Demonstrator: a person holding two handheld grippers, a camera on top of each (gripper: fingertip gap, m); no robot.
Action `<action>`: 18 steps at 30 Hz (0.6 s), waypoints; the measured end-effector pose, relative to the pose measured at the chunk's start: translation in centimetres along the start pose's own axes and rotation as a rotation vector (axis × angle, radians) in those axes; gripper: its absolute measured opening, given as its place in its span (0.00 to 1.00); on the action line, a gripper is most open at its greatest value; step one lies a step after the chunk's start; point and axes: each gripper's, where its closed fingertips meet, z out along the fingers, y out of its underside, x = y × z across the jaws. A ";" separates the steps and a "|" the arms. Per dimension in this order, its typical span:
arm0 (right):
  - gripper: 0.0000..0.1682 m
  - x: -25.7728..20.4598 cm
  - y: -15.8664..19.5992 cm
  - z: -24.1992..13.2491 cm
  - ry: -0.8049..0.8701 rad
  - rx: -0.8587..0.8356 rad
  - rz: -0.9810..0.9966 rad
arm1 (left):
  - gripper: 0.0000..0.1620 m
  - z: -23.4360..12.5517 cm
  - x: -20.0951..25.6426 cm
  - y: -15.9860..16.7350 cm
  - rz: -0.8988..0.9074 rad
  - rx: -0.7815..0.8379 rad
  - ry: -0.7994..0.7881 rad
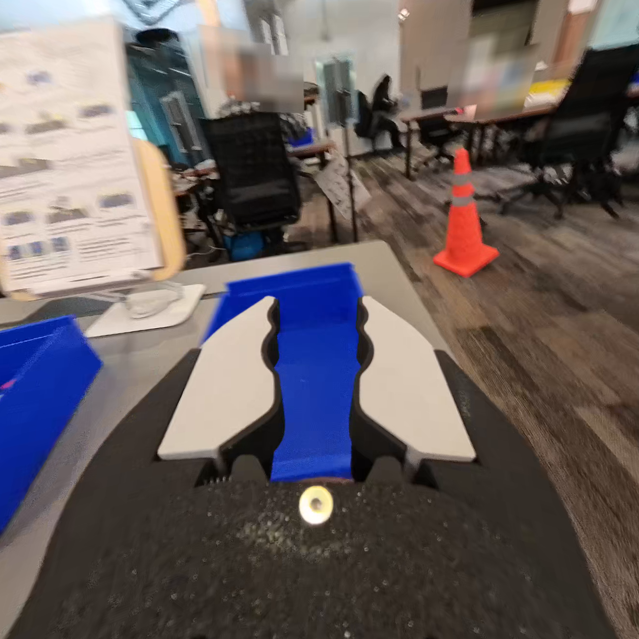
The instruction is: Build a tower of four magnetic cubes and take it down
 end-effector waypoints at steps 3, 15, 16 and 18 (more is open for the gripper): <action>0.26 -10.8 -1.2 0.1 -0.216 0.003 -0.080 | 0.34 -3.8 -10.3 1.4 -0.041 0.008 -0.247; 0.25 -36.7 20.6 1.5 -0.462 -0.501 -0.111 | 0.11 0.8 -15.5 8.1 -0.193 -0.116 -0.356; 0.23 -36.4 21.1 1.8 -0.426 -0.507 -0.125 | 0.05 0.7 -15.8 8.1 -0.199 -0.118 -0.349; 0.12 -36.2 21.4 2.1 -0.390 -0.503 -0.124 | 0.03 0.5 -16.4 8.2 -0.192 -0.129 -0.349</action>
